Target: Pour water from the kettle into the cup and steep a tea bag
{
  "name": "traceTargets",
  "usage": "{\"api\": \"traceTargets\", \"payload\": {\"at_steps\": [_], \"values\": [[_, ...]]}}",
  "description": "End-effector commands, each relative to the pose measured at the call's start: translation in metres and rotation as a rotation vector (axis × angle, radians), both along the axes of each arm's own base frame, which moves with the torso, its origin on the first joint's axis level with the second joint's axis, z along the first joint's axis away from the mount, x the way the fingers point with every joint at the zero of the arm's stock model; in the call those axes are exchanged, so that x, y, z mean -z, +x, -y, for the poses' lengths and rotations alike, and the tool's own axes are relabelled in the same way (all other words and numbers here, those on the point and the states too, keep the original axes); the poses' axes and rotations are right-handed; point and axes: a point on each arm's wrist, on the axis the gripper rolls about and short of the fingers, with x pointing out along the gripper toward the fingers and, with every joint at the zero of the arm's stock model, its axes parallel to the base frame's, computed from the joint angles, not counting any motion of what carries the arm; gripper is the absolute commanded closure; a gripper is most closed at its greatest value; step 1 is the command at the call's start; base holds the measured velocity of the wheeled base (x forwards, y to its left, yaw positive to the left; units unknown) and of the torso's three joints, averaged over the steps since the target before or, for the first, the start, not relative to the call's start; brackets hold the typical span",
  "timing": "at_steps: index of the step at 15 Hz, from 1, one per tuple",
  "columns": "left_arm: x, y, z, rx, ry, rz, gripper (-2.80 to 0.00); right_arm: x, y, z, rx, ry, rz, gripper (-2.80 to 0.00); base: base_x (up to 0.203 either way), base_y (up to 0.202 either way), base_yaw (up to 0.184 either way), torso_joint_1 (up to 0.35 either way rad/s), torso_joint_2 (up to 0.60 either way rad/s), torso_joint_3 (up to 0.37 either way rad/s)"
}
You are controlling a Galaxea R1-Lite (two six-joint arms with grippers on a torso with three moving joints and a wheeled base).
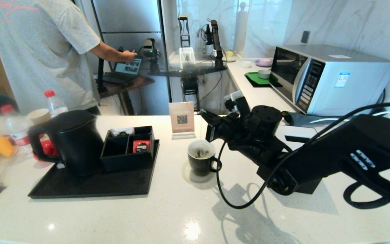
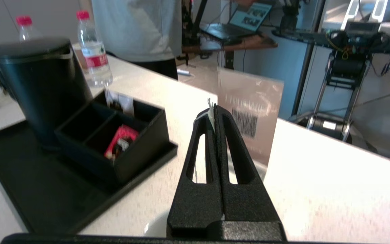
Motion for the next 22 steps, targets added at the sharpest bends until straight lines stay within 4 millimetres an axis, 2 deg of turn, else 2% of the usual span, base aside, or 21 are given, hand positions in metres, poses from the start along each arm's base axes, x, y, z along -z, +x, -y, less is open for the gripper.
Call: {"api": "traceTargets", "payload": {"at_steps": [1,3,5,7,11,14,18,22], "values": [[0.0,0.0,0.0,0.0,0.001,0.0,0.0,0.027,-0.006,0.003,-0.004,-0.027,-0.033,0.0,0.0,0.0,0.0,0.0,0.0,0.0],[0.0,0.0,0.0,0.0,0.001,0.0,0.0,0.037,-0.009,0.002,-0.01,-0.038,-0.048,0.0,0.0,0.0,0.0,0.0,0.0,0.0],[0.0,0.0,0.0,0.0,0.001,0.0,0.0,0.033,-0.006,0.0,-0.011,-0.03,-0.037,0.0,0.0,0.0,0.0,0.0,0.0,0.0],[0.0,0.0,0.0,0.0,0.0,0.0,0.0,0.017,-0.002,-0.002,-0.008,0.002,0.006,0.0,0.0,0.0,0.0,0.0,0.0,0.0],[0.0,0.0,0.0,0.0,0.001,0.0,0.0,-0.028,-0.001,-0.001,-0.005,0.062,0.087,0.0,0.0,0.0,0.0,0.0,0.0,0.0],[0.0,0.0,0.0,0.0,-0.001,0.0,0.0,-0.048,0.003,0.0,0.001,0.074,0.104,0.0,0.0,0.0,0.0,0.0,0.0,0.0],[0.0,0.0,0.0,0.0,0.001,0.0,0.0,-0.041,0.001,0.0,0.001,0.061,0.089,0.0,0.0,0.0,0.0,0.0,0.0,0.0],[0.0,0.0,0.0,-0.001,0.001,0.0,0.0,-0.015,-0.005,0.003,-0.001,0.017,0.032,0.0,0.0,0.0,0.0,0.0,0.0,0.0]]}}
